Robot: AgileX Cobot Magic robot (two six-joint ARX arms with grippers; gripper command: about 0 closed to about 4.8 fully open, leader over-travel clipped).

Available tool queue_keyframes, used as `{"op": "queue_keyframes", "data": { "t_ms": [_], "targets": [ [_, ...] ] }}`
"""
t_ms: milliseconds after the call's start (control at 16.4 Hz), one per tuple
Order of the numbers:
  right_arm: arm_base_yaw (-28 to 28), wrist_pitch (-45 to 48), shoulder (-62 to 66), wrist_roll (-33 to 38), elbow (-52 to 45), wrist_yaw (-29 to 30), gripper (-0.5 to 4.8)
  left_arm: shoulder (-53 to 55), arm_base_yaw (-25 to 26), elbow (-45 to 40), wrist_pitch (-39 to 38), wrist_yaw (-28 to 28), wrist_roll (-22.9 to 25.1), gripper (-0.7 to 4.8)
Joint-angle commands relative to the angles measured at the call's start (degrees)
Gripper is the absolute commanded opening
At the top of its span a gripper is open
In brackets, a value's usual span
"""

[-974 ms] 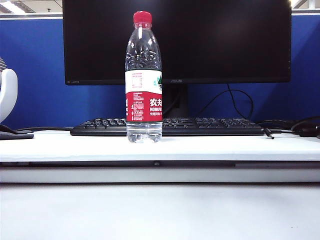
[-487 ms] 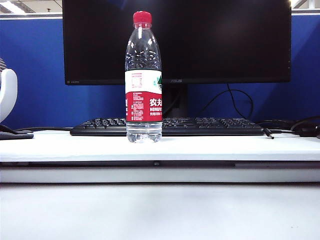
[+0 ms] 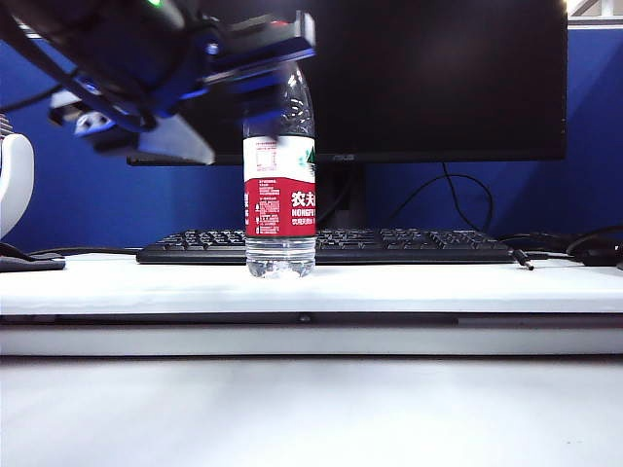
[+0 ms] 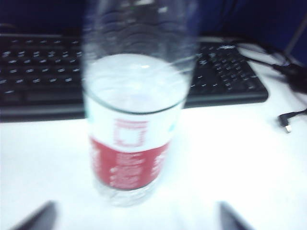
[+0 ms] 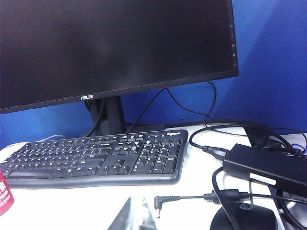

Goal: Unscrew the cap from the plastic bottle on the table.

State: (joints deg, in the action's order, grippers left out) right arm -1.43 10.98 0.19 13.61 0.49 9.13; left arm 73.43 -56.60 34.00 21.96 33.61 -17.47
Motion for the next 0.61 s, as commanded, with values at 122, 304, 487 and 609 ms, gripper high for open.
{"op": "queue_keyframes", "data": {
  "t_ms": [122,304,487,609],
  "targets": [
    [-0.04,-1.75,-0.09,0.11,-0.2,0.22,0.23,4.52,0.07,0.07,7.82,-0.2,0.0,4.71],
    [-0.04,-1.92,-0.09,0.11,-0.2,0.22,0.23,13.11,1.27,0.17,20.13,-0.04,6.62,4.71],
    [-0.04,-1.92,-0.09,0.11,-0.2,0.22,0.23,16.65,2.75,0.17,25.38,0.2,6.6,4.72],
    [-0.04,-2.16,-0.09,0.11,-0.2,0.2,0.23,16.65,4.07,0.2,27.5,0.0,6.64,4.72]
  ]
}}
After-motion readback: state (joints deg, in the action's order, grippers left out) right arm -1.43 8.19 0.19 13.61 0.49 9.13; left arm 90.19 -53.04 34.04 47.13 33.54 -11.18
